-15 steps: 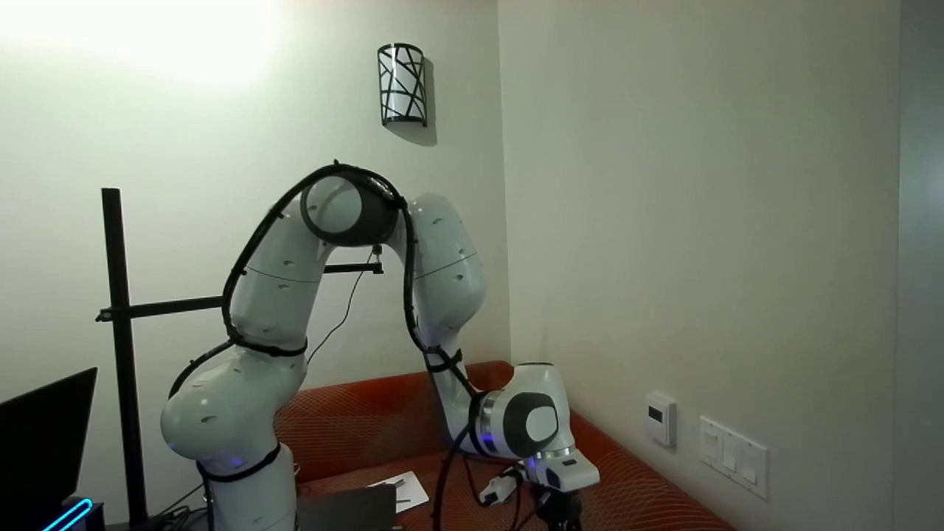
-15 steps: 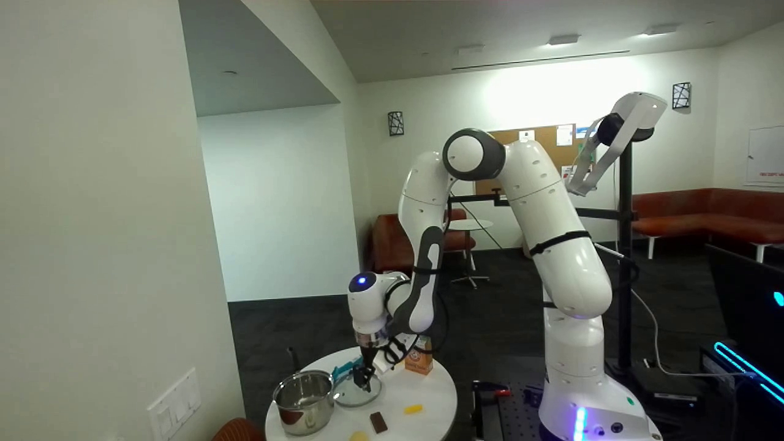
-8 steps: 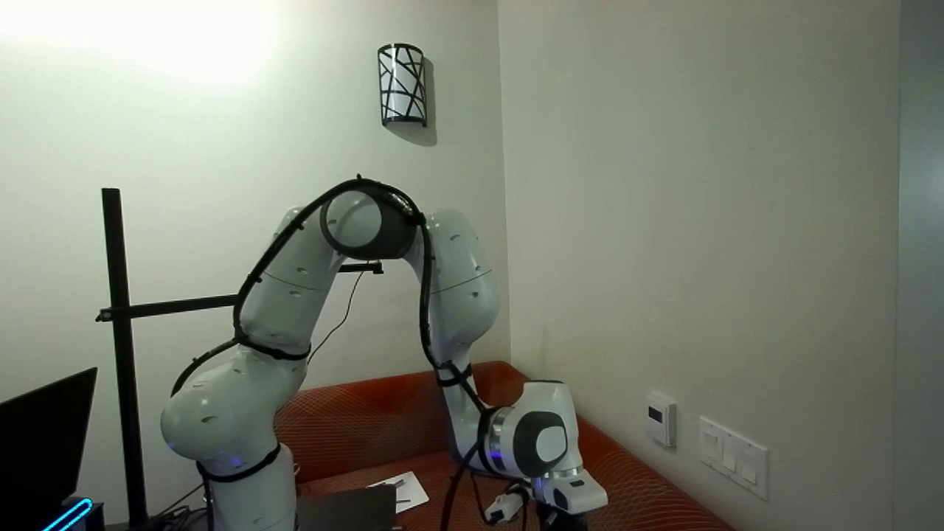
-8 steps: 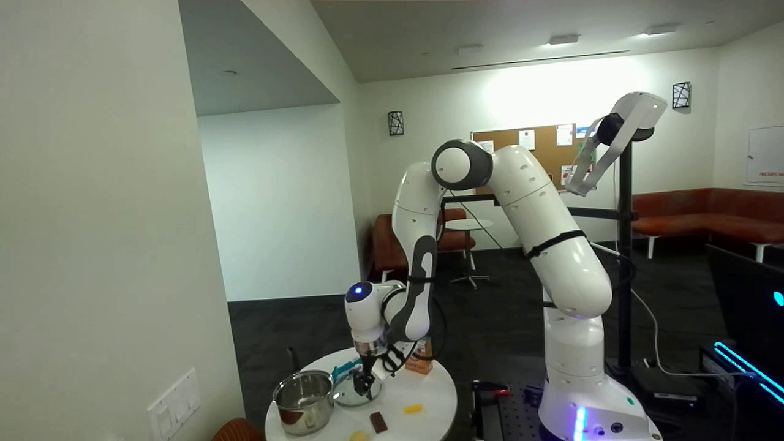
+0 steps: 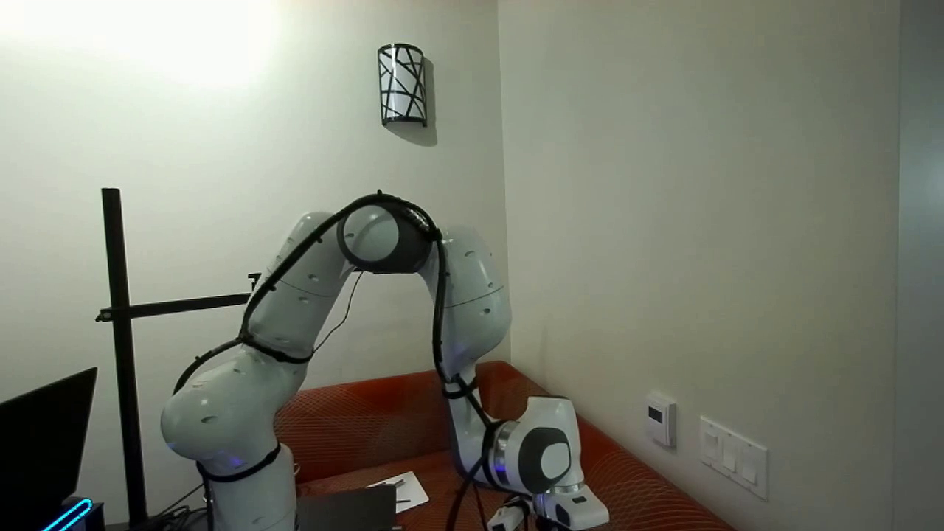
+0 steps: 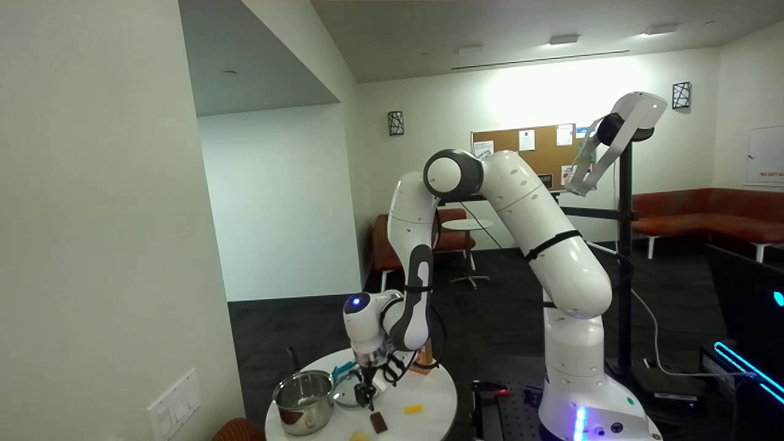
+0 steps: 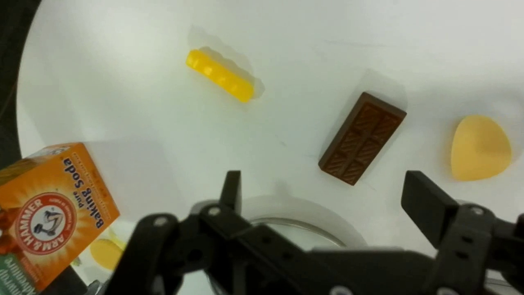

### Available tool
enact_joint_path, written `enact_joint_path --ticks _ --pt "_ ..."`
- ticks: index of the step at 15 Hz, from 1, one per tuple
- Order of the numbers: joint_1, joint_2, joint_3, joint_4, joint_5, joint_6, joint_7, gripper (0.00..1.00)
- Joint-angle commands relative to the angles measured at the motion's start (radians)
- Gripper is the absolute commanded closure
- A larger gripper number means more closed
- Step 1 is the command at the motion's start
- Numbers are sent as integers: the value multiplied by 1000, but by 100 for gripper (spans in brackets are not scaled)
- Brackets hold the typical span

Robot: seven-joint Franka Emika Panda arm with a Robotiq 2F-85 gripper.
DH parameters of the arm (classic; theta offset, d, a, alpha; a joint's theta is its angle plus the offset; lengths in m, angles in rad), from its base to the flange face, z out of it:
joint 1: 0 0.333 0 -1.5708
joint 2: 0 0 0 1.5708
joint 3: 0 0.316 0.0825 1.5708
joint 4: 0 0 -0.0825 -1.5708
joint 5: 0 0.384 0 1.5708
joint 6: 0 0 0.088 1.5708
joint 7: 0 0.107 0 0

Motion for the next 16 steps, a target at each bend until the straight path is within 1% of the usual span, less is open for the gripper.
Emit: enact_joint_path --ticks 1,9,10,11,16 --pt "-3 11 10 14 -2 14 -14 0" --pt "-13 40 32 38 23 3 -21 0" --pt "70 46 -44 36 105 31 -78 0" --pt "77 55 -52 41 135 30 -96 0" --pt "172 113 -133 97 354 21 -275 0"
